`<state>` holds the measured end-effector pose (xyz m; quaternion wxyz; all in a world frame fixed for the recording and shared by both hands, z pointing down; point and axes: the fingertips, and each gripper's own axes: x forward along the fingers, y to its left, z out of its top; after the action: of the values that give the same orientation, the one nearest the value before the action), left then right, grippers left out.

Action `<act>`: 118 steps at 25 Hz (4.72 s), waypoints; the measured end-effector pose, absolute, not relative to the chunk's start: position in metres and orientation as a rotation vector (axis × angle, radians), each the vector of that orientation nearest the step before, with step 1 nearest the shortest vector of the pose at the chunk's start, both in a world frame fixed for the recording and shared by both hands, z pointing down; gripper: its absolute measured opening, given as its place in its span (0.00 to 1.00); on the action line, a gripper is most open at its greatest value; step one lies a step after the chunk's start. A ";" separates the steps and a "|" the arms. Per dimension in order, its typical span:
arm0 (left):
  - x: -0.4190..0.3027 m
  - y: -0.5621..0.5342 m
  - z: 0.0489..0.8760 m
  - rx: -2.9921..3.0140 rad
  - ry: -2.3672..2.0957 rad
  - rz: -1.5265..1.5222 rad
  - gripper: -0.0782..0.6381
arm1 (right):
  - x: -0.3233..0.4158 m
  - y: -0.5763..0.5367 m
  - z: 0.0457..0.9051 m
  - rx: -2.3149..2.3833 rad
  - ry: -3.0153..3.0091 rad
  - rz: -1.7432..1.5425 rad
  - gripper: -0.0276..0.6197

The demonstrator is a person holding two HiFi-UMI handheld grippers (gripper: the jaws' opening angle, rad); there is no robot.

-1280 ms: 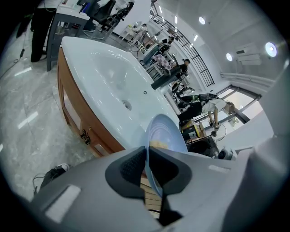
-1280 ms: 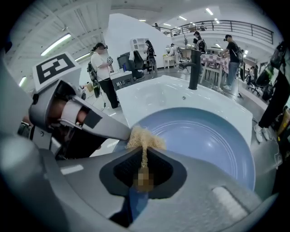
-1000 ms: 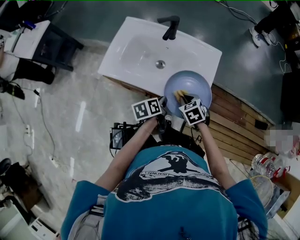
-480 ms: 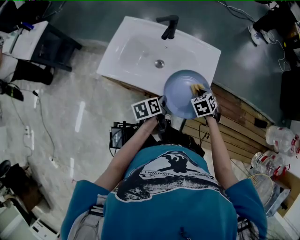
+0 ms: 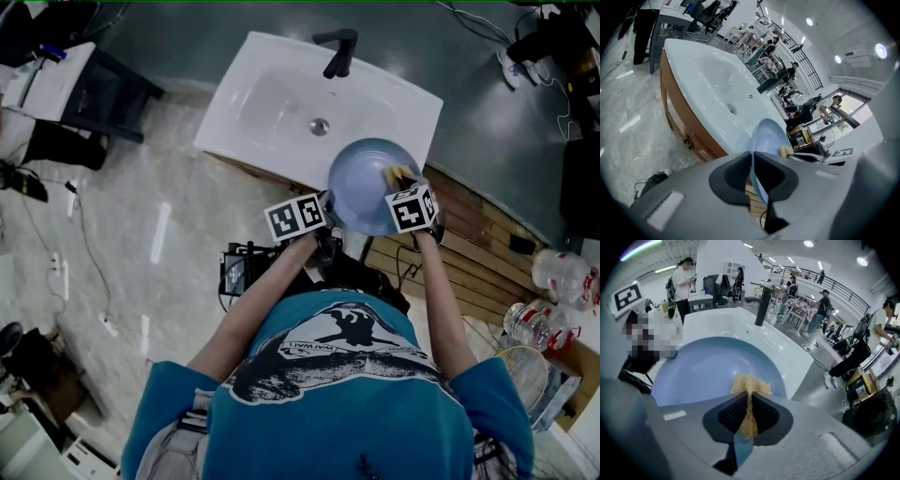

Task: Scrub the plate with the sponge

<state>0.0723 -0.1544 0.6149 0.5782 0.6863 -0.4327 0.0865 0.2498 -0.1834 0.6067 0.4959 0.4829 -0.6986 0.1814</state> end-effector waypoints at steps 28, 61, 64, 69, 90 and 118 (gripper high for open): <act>0.071 -0.165 0.612 1.639 -1.094 0.229 0.17 | 0.196 -0.104 0.618 0.956 -1.793 0.520 0.09; 0.077 -0.172 0.590 1.877 -0.954 0.255 0.36 | 0.252 -0.182 0.586 1.234 -1.754 0.451 0.09; 0.069 -0.173 0.581 1.924 -0.940 0.260 0.34 | 0.242 -0.177 0.568 1.285 -1.798 0.462 0.09; 0.046 -0.182 0.555 2.042 -0.958 0.254 0.34 | 0.217 -0.167 0.530 1.386 -1.898 0.475 0.09; -0.014 -0.100 0.464 2.581 -0.430 0.440 0.30 | 0.094 -0.075 0.472 1.860 -2.016 0.666 0.09; -0.029 0.003 0.470 2.719 -0.406 0.533 0.18 | 0.057 0.039 0.475 1.853 -2.096 0.831 0.09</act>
<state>-0.0291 0.0029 0.4696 0.1700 0.9568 -0.1427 0.1876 0.0574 0.0390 0.4754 0.1114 0.6309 -0.7138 0.2831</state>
